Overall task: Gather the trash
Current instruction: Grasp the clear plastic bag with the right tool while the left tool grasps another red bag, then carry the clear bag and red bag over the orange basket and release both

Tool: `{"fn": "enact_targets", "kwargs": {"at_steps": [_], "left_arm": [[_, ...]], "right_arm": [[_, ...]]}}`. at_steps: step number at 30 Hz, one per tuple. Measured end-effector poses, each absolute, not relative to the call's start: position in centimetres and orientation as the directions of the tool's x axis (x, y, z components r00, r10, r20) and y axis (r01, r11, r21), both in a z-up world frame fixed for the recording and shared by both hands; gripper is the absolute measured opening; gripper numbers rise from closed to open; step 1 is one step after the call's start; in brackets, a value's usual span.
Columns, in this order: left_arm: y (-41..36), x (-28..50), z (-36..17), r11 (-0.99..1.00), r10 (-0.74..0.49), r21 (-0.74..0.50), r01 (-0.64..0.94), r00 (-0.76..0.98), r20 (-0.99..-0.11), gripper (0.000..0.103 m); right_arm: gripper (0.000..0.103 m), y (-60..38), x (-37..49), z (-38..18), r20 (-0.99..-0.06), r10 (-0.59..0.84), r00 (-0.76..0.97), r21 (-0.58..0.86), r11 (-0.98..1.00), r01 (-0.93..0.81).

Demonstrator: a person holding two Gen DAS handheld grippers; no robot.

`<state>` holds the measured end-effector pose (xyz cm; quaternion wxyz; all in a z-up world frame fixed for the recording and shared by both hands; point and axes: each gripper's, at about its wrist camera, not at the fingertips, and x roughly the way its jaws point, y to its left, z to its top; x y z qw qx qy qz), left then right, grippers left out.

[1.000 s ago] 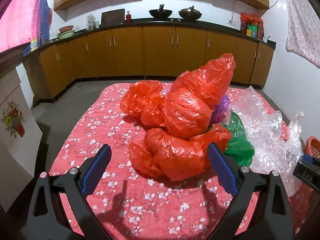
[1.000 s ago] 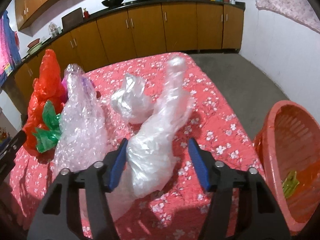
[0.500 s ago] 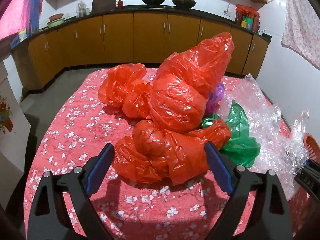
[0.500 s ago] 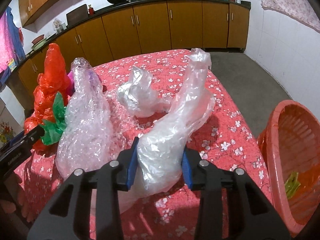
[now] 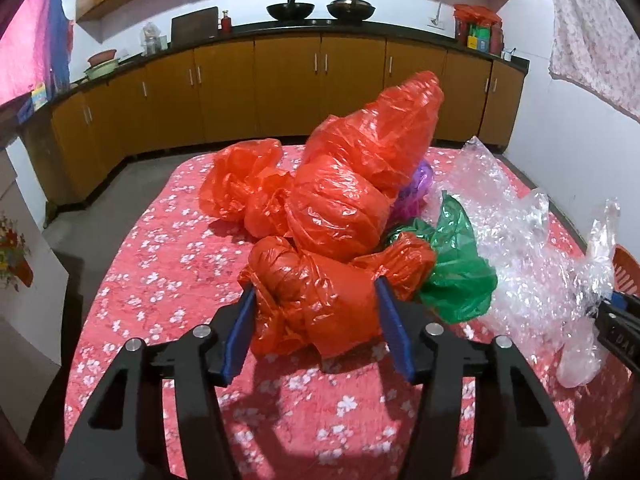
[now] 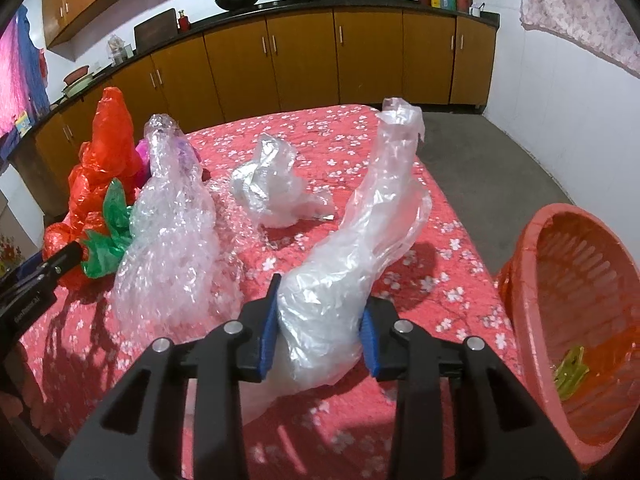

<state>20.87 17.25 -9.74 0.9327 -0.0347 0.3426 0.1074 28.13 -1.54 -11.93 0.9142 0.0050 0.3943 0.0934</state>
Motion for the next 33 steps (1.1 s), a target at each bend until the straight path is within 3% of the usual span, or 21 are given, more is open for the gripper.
{"fn": "enact_targets", "kwargs": {"at_steps": [19, 33], "left_arm": [[16.4, 15.6, -6.0, 0.976, 0.171, -0.01, -0.218, 0.792, -0.586, 0.056], [10.4, 14.5, -2.1, 0.994, 0.086, -0.016, -0.11, 0.851, -0.518, 0.056]], "right_arm": [[0.034, -5.9, 23.2, -8.6, -0.68, 0.119, 0.724, 0.044, 0.992, -0.121], [0.034, -10.7, 19.8, -3.7, -0.601, 0.046, 0.798, -0.028, 0.997, -0.078]]}}
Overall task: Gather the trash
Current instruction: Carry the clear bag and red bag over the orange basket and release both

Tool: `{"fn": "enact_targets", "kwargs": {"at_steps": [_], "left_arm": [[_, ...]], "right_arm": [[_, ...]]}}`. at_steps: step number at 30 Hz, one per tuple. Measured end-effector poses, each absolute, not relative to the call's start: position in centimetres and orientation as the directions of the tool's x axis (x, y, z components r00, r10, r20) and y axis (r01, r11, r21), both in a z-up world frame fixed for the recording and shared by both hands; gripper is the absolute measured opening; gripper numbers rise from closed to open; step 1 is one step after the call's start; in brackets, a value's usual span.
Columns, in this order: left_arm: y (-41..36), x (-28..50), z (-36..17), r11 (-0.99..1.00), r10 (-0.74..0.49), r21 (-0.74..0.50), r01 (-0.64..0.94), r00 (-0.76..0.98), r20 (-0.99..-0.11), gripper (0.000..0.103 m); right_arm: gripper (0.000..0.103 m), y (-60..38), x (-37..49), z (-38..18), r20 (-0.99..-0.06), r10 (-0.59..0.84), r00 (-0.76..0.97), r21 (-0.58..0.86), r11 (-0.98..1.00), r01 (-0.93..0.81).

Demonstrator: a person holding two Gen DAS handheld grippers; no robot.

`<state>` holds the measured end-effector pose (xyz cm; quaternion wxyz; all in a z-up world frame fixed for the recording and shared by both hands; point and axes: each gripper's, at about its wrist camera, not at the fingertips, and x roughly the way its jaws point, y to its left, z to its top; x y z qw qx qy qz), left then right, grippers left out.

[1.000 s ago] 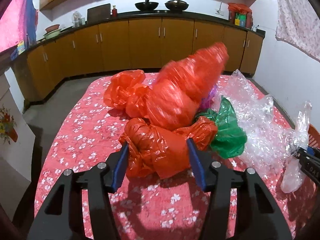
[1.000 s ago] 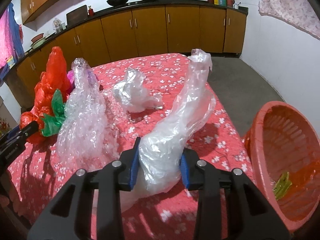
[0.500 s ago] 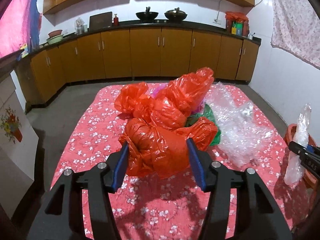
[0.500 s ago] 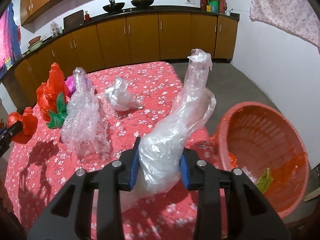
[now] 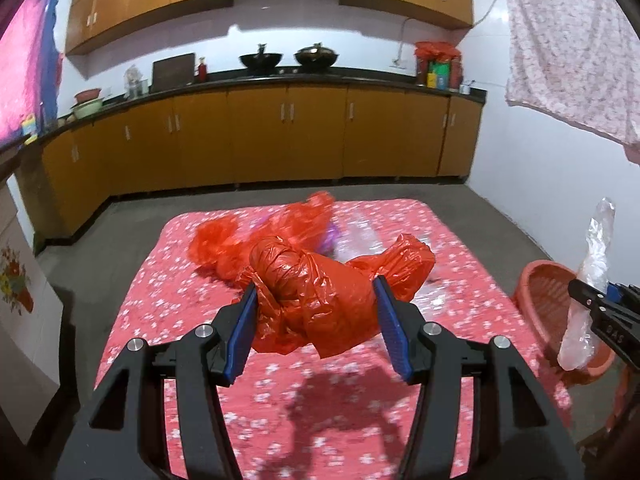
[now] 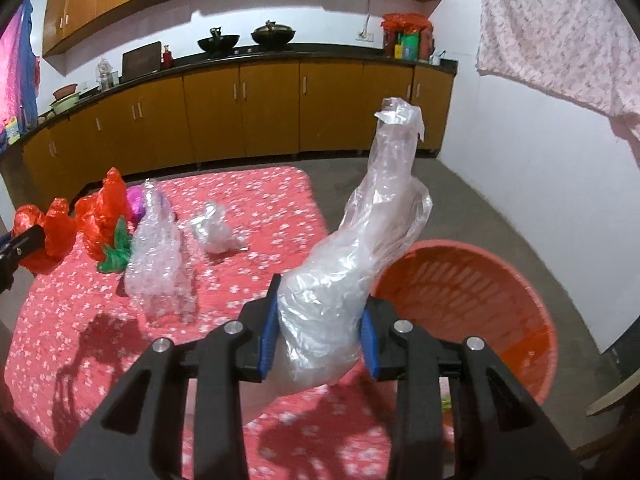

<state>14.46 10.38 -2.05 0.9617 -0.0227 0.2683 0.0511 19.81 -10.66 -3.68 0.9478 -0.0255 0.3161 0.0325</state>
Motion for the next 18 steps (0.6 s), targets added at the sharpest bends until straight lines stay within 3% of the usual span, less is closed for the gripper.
{"fn": "enact_targets", "kwargs": {"at_steps": [18], "left_arm": [[0.1, 16.0, -1.2, 0.994, -0.104, -0.04, 0.097, 0.857, -0.504, 0.056]], "right_arm": [[0.034, -20.6, 17.7, -2.8, -0.568, -0.13, 0.813, -0.09, 0.991, 0.096]]}}
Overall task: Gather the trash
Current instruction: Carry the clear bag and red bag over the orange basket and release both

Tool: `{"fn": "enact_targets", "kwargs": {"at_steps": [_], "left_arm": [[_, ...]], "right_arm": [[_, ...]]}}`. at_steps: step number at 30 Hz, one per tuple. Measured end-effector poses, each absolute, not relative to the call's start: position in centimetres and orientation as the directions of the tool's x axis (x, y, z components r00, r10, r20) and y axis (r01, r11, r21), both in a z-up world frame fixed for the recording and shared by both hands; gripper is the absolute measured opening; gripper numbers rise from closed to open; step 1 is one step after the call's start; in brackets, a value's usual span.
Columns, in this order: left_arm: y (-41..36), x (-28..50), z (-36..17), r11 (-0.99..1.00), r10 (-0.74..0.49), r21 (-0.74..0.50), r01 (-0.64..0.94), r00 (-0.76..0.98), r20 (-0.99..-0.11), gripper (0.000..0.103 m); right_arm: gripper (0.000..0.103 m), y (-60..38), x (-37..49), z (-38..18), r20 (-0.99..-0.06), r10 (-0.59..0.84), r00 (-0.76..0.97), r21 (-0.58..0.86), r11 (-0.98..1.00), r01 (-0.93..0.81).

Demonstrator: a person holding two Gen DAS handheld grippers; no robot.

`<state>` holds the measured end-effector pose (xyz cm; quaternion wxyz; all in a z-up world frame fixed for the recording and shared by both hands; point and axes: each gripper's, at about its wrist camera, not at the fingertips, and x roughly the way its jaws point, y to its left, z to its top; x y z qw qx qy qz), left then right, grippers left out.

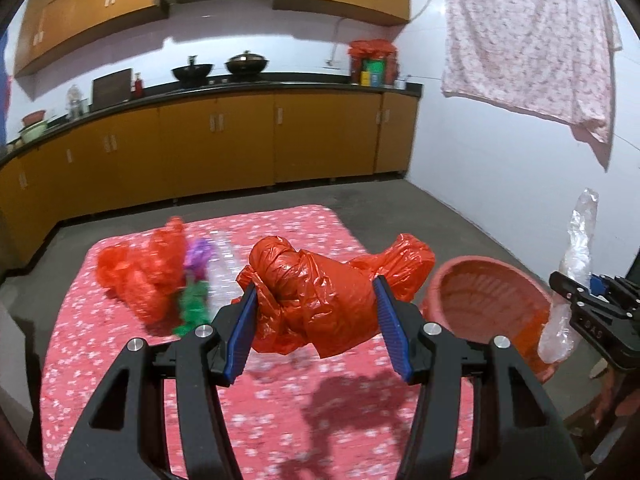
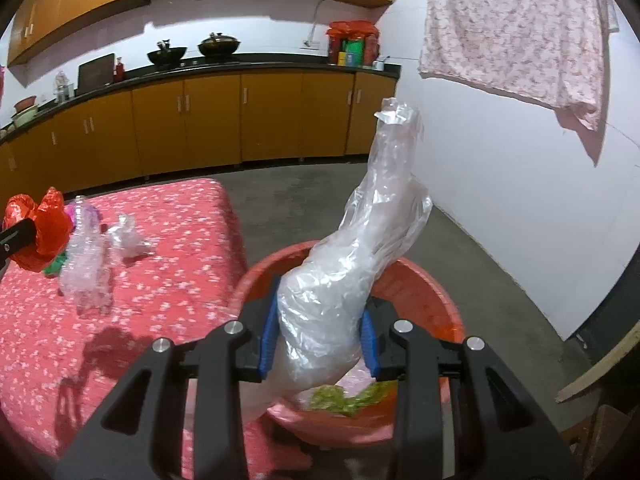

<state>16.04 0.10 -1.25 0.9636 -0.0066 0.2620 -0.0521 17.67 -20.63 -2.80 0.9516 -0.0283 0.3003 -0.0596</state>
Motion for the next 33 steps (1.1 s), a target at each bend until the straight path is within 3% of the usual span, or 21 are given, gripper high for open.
{"fn": "enact_targets", "kwargs": {"at_steps": [14, 33], "left_arm": [[-7.7, 18.1, -2.6, 0.961, -0.263, -0.067, 0.27, 0.801, -0.538, 0.056], [-14.7, 21.9, -5.5, 0.921, -0.344, -0.059, 0.385, 0.732, -0.588, 0.056]], "right_arm": [[0.034, -26.5, 17.8, -4.1, -0.574, -0.22, 0.789, -0.107, 0.975, 0.194], [0.035, -30.2, 20.4, -7.2, -0.604, -0.241, 0.76, -0.103, 0.969, 0.225]]}}
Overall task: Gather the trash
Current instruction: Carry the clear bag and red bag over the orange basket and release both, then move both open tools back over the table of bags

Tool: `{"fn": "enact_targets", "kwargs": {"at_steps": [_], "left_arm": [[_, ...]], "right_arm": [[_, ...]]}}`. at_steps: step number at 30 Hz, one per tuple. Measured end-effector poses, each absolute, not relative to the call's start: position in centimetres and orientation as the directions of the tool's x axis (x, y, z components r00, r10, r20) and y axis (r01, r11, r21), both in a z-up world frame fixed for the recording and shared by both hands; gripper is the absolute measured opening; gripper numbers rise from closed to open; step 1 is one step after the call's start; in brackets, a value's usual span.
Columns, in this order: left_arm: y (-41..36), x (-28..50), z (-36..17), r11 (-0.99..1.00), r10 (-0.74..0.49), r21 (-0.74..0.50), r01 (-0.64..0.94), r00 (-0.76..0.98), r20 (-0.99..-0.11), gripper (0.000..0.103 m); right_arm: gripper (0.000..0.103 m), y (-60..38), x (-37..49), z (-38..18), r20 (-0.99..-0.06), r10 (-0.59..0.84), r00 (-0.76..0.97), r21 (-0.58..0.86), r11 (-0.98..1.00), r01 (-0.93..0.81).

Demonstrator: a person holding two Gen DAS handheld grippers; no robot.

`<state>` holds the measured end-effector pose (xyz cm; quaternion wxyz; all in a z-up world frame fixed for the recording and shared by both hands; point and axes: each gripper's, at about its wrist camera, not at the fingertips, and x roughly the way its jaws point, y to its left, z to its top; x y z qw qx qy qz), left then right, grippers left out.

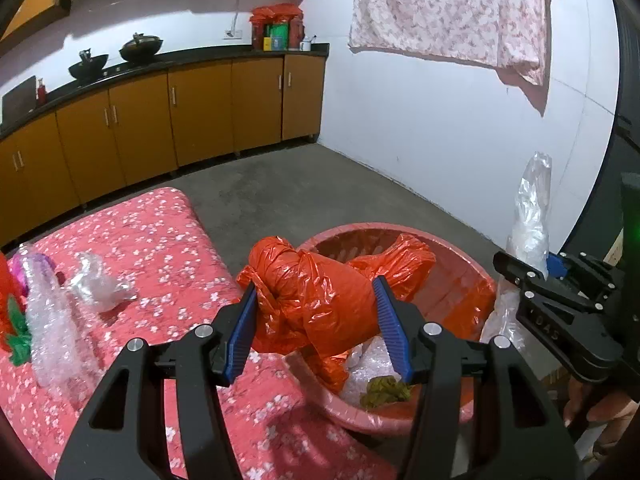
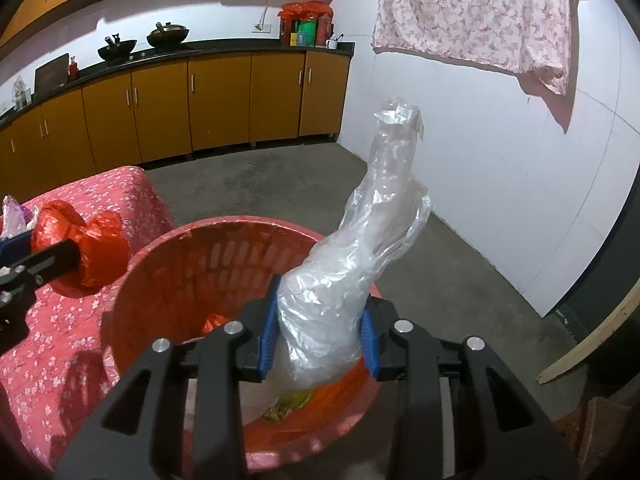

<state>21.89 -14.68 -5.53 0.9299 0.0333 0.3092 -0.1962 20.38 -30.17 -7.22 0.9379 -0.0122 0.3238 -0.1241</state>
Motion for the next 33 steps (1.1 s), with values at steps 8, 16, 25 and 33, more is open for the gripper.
{"fn": "enact_targets", "kwargs": {"at_steps": [8, 16, 25, 33], "left_arm": [[-16.7, 23.5, -6.7, 0.913, -0.352, -0.056, 0.405, 0.709, -0.611, 0.057], [-16.8, 24.2, -7.9, 0.91, -0.357, -0.07, 0.409, 0.685, -0.635, 0.065], [-15.7, 23.8, -7.8, 0.922, -0.336, -0.07, 0.382, 0.695, -0.636, 0.07], [-11.4, 22.5, -6.8, 0.951, -0.279, -0.066, 0.302, 0.744, -0.607, 0.078]], "right_arm": [[0.038, -30.8, 22.0, -7.8, -0.607, -0.206, 0.768, -0.065, 0.976, 0.21], [0.055, -31.7, 21.9, -8.1, -0.6, -0.161, 0.784, -0.004, 0.98, 0.199], [0.058, -32.4, 21.2, -8.6, -0.608, -0.205, 0.767, -0.025, 0.971, 0.239], [0.065, -29.7, 21.1, -8.1, -0.585, -0.187, 0.789, -0.054, 0.98, 0.191]]}}
